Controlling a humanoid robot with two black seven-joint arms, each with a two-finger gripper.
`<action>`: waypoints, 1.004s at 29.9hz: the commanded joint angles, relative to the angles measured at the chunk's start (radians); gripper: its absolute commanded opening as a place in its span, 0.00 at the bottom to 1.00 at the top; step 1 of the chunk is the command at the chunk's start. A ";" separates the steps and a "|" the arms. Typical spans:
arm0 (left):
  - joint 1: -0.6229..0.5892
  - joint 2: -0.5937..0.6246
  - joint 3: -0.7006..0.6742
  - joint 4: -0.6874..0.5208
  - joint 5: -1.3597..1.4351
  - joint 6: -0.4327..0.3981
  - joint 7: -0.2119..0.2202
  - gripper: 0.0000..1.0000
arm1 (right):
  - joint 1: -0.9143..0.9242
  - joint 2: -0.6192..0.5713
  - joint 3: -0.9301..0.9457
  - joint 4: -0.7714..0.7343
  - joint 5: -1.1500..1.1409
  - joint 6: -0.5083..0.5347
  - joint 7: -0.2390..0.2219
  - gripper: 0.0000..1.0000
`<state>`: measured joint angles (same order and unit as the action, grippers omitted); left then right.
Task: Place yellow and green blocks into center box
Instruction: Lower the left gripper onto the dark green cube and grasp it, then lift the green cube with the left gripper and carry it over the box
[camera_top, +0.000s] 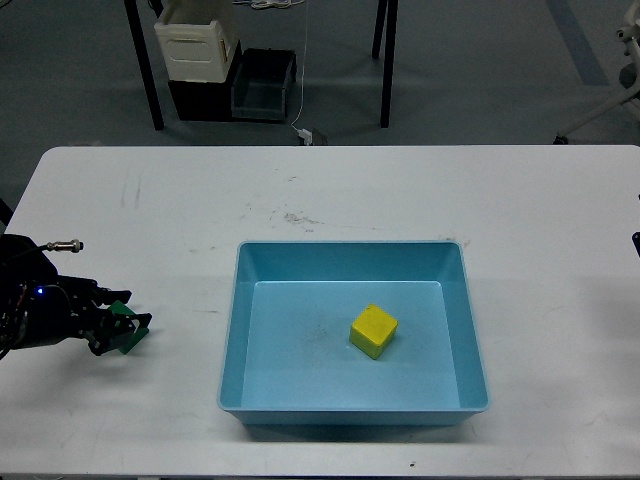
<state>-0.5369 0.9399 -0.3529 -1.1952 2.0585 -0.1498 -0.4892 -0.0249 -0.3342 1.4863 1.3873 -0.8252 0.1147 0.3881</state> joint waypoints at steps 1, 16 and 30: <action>-0.008 -0.001 -0.008 0.000 -0.009 0.003 0.000 0.14 | -0.003 0.000 -0.006 0.013 0.000 -0.013 0.000 1.00; -0.184 0.112 -0.031 -0.030 -0.412 0.024 0.000 0.15 | 0.005 -0.013 -0.024 0.001 -0.002 -0.013 -0.003 1.00; -0.357 0.064 -0.023 -0.343 -0.365 -0.065 0.000 0.17 | -0.003 0.000 -0.032 -0.024 -0.002 -0.015 0.000 1.00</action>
<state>-0.8572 1.0507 -0.3798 -1.4718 1.6501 -0.1562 -0.4889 -0.0272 -0.3423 1.4542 1.3752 -0.8269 0.1009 0.3880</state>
